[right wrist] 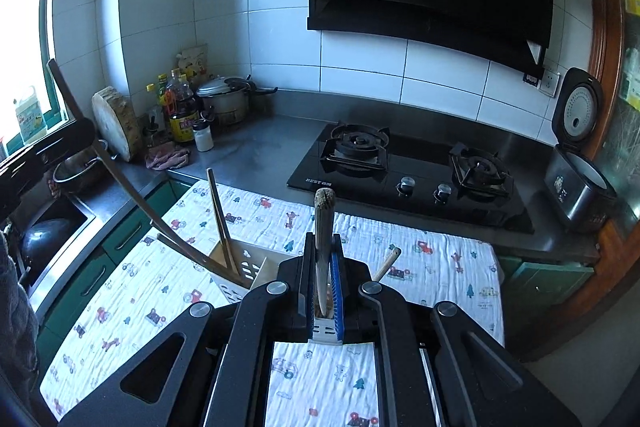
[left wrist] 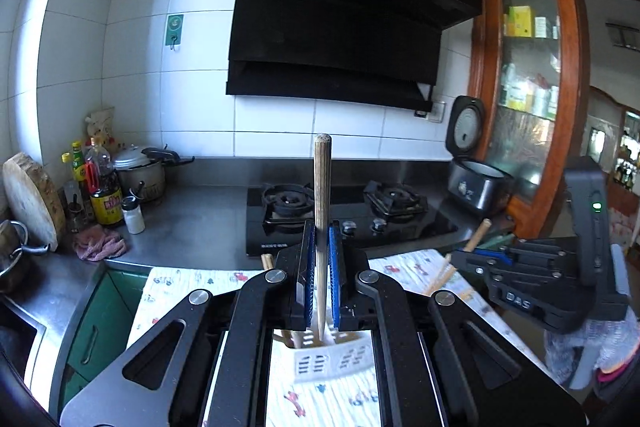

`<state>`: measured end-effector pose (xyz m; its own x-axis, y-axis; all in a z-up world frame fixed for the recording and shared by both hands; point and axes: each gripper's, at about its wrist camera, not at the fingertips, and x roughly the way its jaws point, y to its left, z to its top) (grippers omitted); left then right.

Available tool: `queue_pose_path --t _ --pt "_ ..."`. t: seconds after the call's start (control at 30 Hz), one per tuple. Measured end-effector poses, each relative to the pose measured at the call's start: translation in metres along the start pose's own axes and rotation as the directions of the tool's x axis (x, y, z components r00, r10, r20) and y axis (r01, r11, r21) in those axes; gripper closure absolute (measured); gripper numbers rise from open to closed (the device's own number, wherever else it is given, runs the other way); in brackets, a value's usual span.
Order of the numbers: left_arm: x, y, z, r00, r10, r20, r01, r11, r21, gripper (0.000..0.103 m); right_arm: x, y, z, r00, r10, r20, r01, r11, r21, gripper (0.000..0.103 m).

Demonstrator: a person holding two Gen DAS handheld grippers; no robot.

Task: Organize utensils
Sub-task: 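Carry both held chopsticks upright over the white holder, then lower both chopsticks into the holder slots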

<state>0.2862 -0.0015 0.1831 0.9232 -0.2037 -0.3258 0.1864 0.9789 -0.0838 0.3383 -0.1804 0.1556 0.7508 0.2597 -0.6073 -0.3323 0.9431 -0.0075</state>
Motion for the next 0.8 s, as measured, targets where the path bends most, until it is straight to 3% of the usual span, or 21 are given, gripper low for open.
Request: queue_pose_path --t 0.17,0.8 --pt "0.018 0.003 -0.008 0.999 0.036 0.001 -0.036 0.999 0.01 0.098 0.009 -0.002 -0.002 1.0 0.011 -0.005 -0.011 1.0 0.005 0.096" --pt "0.068 0.03 -0.049 0.991 0.051 -0.122 -0.057 0.997 -0.045 0.097 0.045 0.007 -0.023 0.997 0.015 -0.08 -0.016 1.0 -0.008 0.096"
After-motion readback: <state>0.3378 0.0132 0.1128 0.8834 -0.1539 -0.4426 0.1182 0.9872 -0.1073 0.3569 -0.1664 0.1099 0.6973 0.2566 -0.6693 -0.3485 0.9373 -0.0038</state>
